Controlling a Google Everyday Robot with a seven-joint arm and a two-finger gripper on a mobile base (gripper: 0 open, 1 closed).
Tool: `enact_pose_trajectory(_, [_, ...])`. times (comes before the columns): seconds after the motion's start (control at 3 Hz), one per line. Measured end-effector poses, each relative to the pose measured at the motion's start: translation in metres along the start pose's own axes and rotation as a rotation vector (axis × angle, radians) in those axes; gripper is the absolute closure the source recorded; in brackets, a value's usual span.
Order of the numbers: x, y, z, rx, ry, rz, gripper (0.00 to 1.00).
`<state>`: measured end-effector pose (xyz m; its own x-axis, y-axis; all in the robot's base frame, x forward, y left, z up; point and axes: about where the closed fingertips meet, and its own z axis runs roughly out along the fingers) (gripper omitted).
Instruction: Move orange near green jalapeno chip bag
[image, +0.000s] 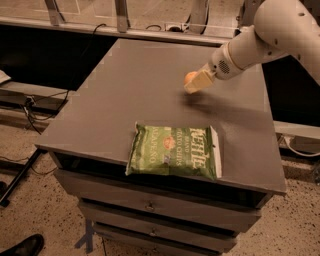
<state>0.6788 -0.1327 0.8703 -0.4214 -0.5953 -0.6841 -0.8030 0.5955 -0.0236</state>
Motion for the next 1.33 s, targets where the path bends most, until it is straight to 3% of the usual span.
enact_pose_trajectory(0.33, [0.002,0.0,0.003,-0.008,-0.003,0.007,1.0])
enact_pose_trajectory(1.33, [0.021,0.019,-0.047,0.137,-0.055,0.131,1.0])
